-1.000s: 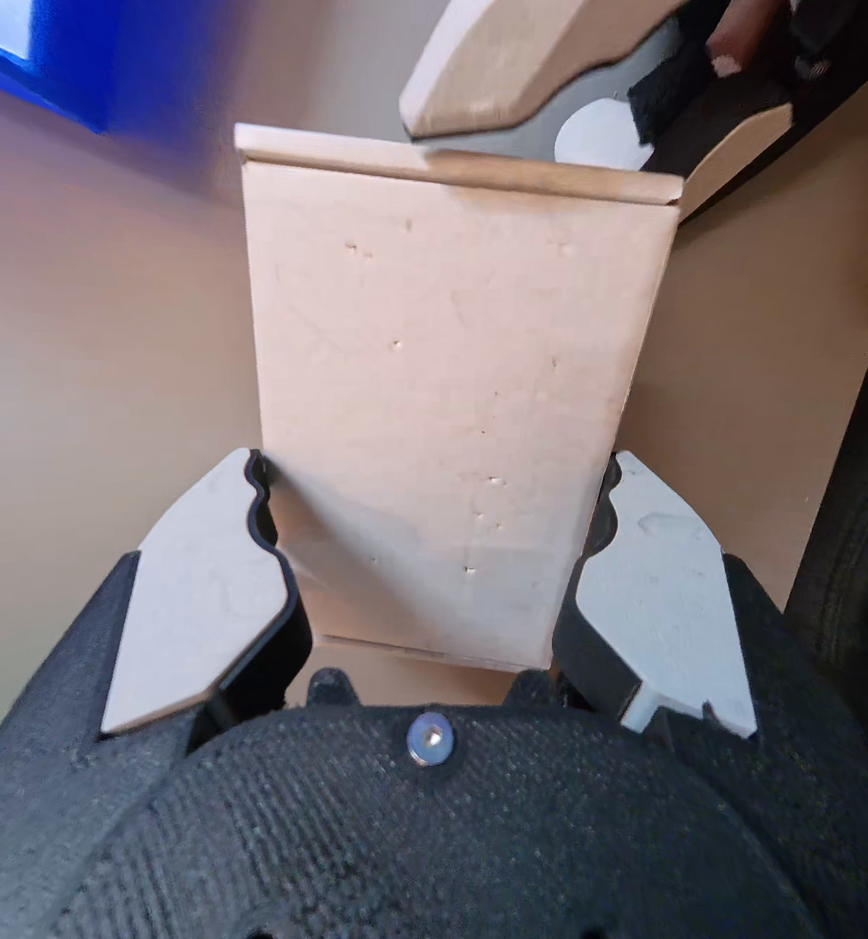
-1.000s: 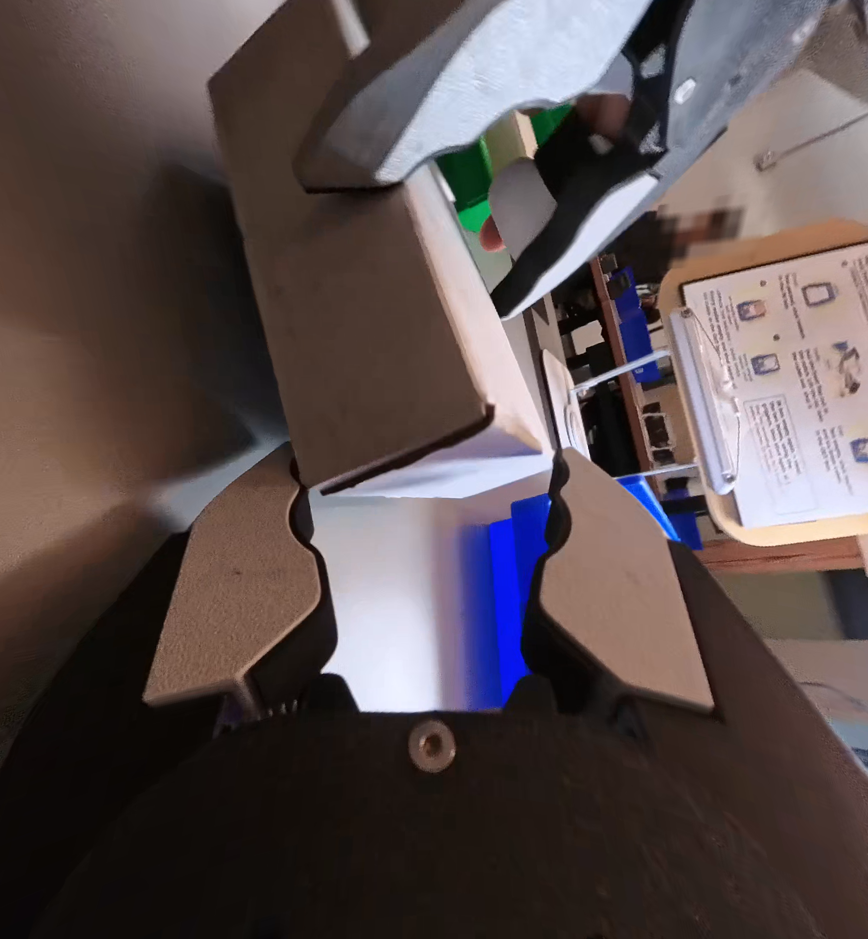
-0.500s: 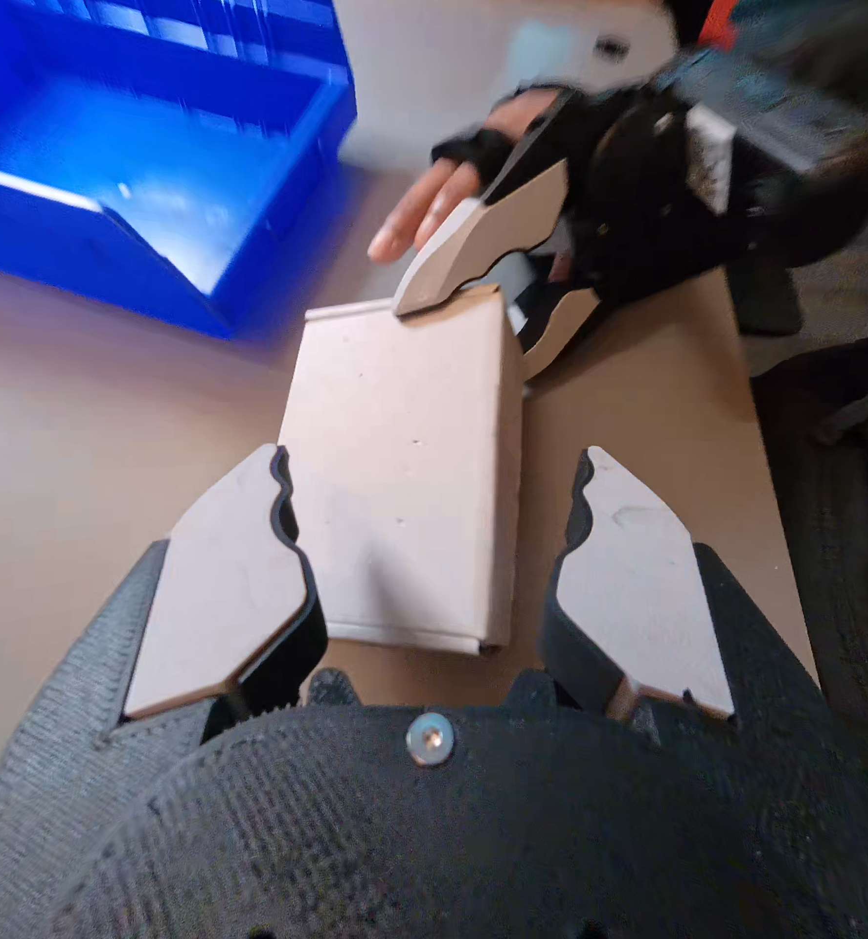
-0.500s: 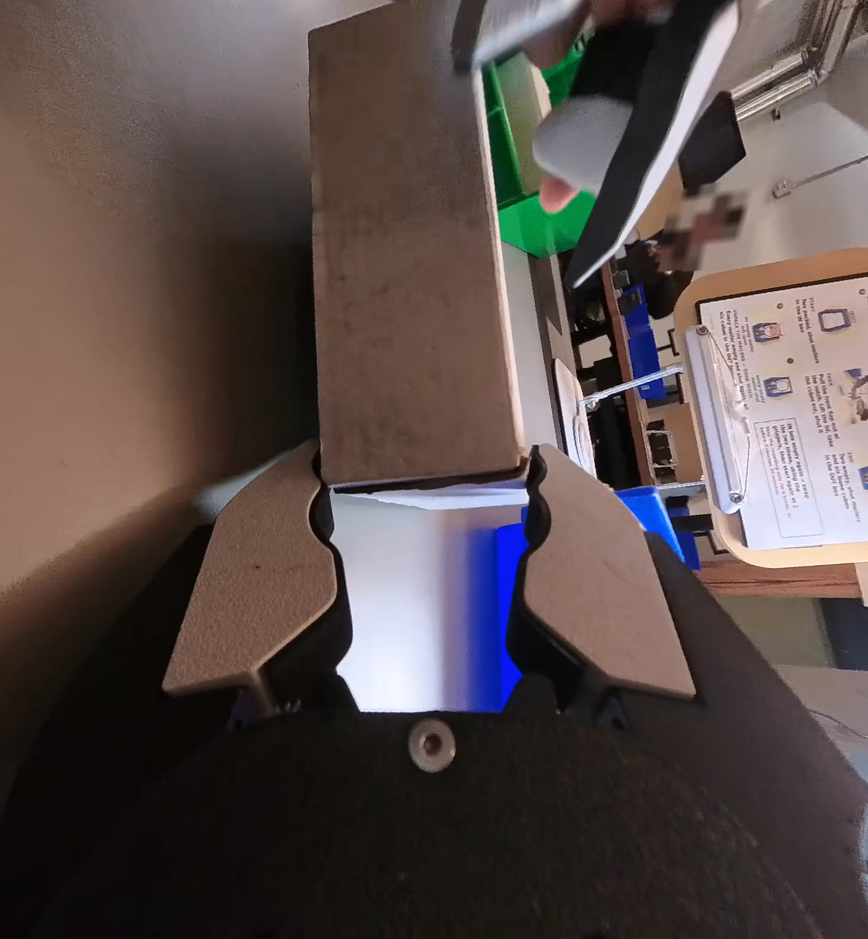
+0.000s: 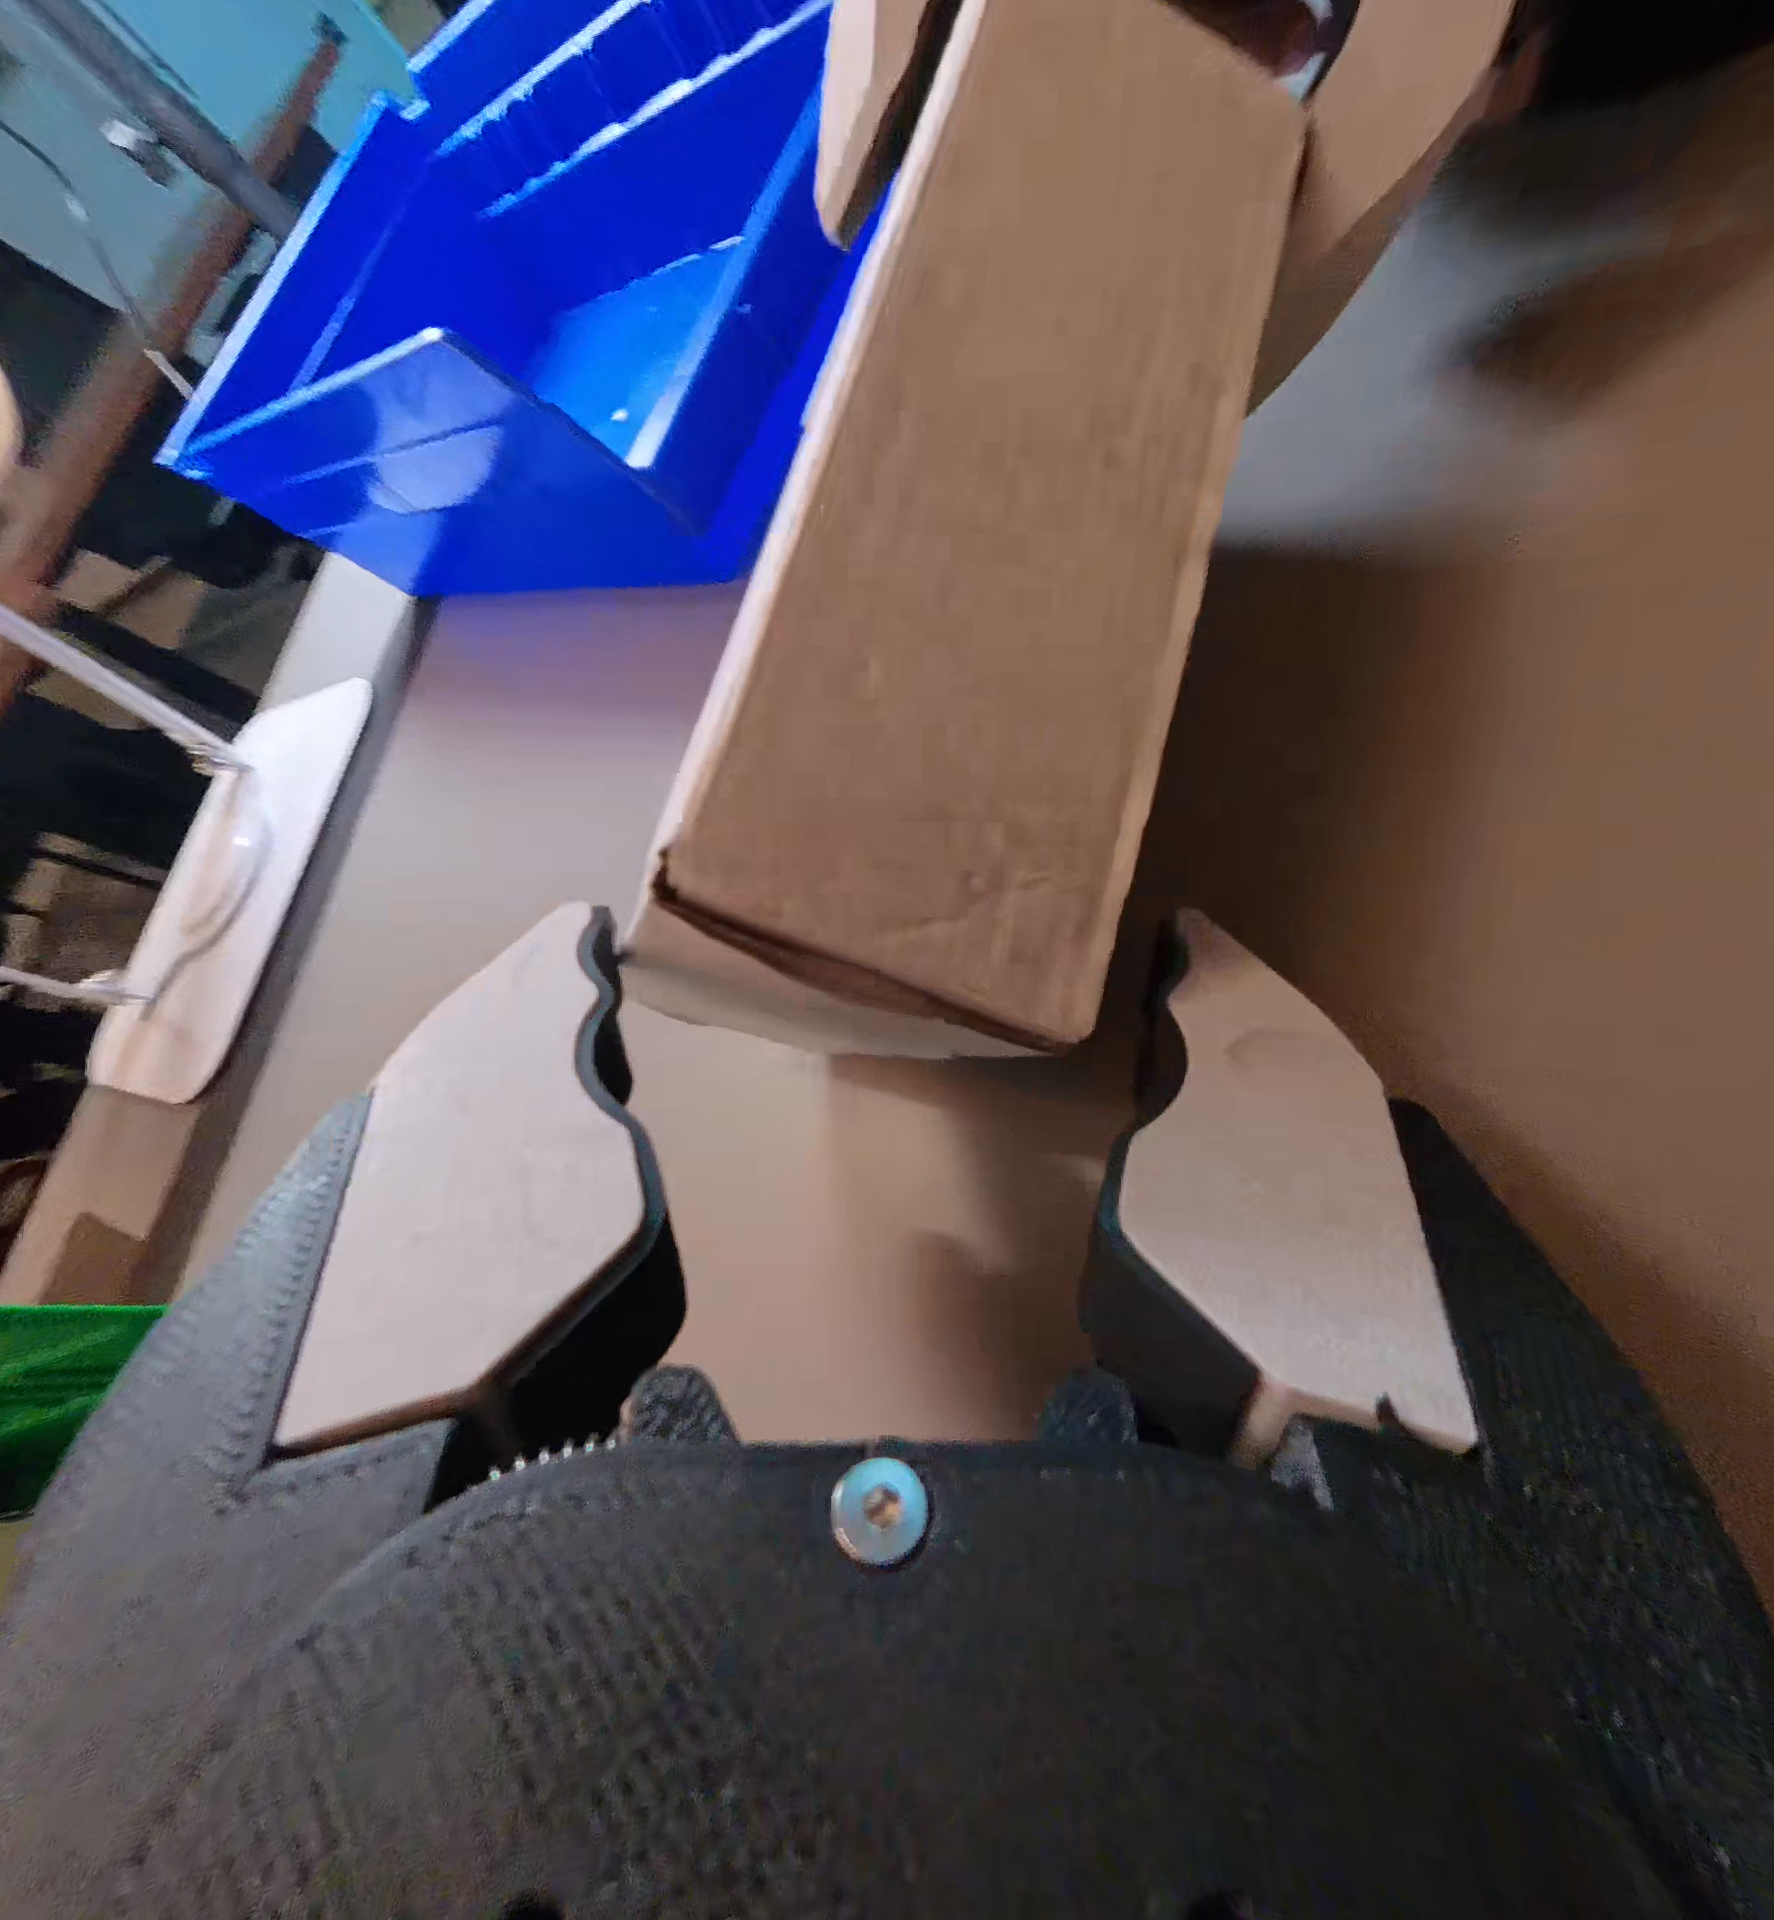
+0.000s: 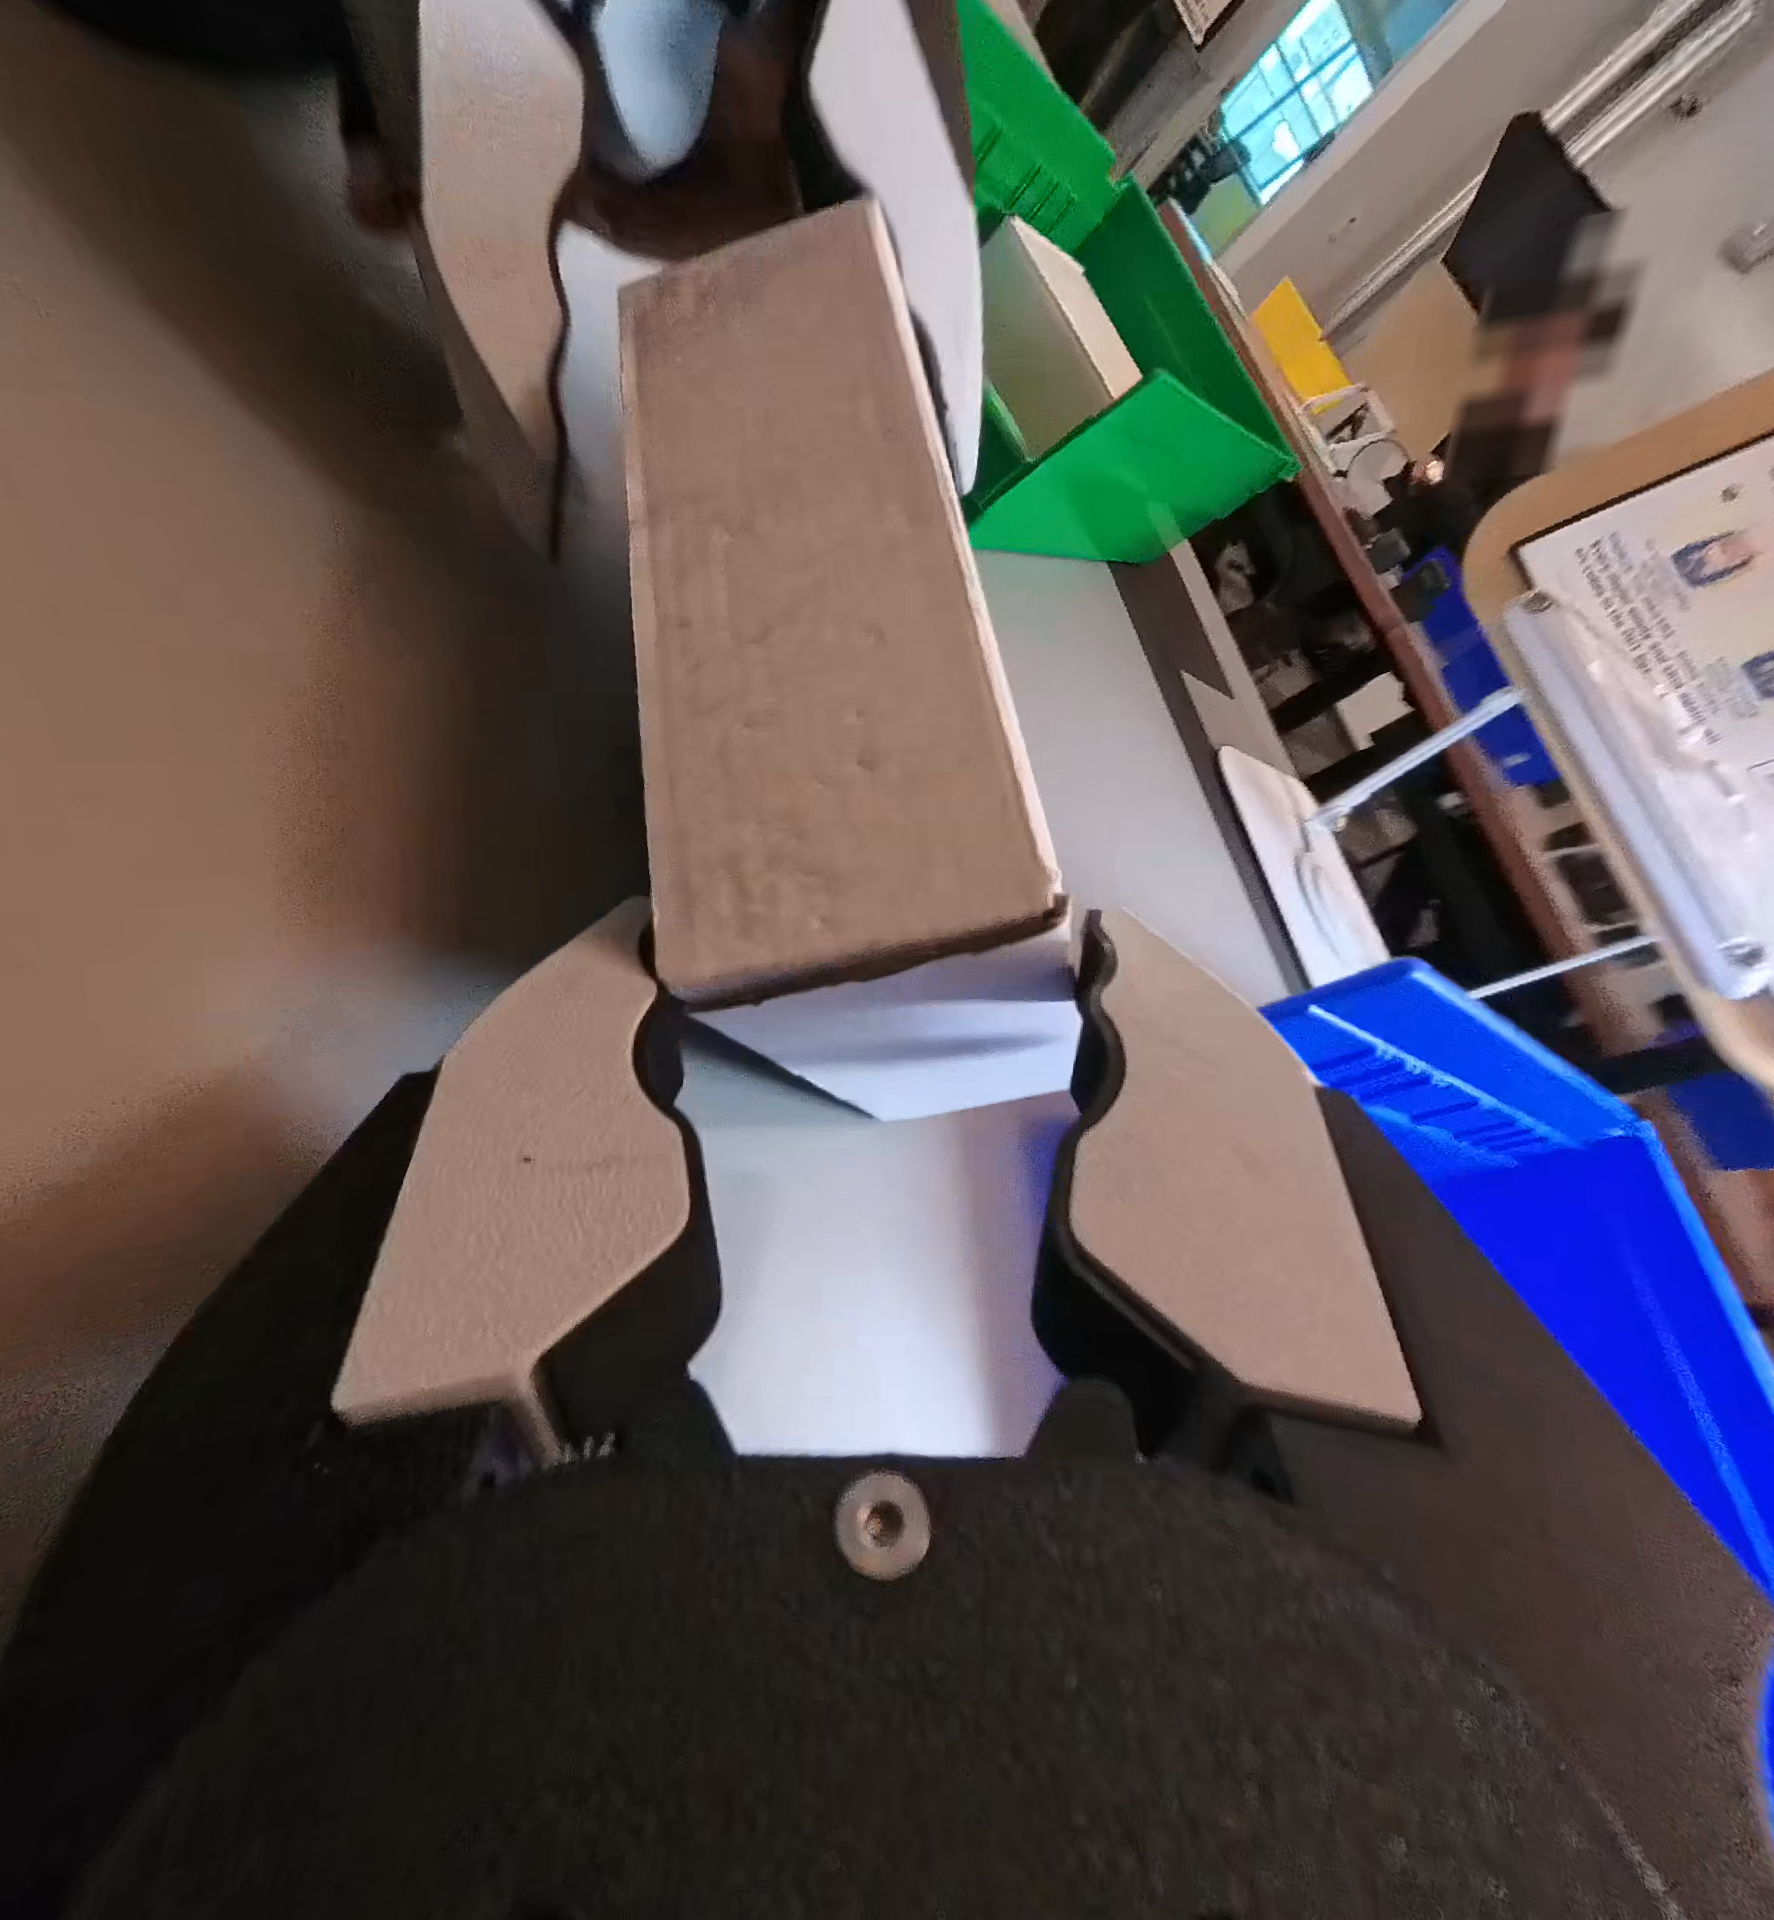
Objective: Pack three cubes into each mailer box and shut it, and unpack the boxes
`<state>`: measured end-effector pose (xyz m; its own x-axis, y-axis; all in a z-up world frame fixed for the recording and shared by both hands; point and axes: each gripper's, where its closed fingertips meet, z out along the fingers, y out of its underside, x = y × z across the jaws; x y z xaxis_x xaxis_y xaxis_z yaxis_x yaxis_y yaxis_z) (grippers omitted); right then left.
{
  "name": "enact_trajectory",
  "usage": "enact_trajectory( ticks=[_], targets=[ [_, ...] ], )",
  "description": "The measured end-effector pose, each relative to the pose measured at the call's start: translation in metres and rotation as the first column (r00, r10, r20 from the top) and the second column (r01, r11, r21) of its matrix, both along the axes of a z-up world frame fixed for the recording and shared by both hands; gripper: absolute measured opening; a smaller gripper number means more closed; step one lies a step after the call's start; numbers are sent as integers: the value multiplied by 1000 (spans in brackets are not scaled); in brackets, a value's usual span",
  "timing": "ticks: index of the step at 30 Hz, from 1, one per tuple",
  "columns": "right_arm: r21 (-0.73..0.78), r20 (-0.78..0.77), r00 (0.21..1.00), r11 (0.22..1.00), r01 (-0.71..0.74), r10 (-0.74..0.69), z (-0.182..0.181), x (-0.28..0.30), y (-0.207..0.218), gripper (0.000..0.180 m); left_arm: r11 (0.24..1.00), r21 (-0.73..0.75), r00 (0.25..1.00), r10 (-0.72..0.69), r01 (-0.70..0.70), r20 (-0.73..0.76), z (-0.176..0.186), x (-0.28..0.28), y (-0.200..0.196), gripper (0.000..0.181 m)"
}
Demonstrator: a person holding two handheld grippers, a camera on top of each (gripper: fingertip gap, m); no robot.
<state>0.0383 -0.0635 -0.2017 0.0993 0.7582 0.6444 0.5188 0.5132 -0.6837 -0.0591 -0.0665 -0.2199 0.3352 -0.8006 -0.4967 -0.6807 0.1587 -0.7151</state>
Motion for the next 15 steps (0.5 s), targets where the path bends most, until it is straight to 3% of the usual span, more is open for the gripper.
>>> enact_trajectory(
  ticks=[3, 7, 12, 15],
  targets=[
    [-149, -58, 998, 989, -14, 6, 7, 0, 0, 74, 999, 13, 998, 35, -36, 51, 8, -2, 10, 72],
    [-268, -117, 992, 963, 20, -53, 25, 2, 6, 70, 984, -175, 983, 50, -18, 179, 15, -3, 4, 65],
    [-112, -28, 995, 989, 95, -99, 46, -2, 6, 75, 957, -290, 962, 86, -8, 258, 22, -7, -1, 65],
    [-16, -10, 996, 996, 83, -83, 64, -15, -4, 60, 939, -344, 957, 114, -16, 266, 21, -9, -1, 64]
  ],
)
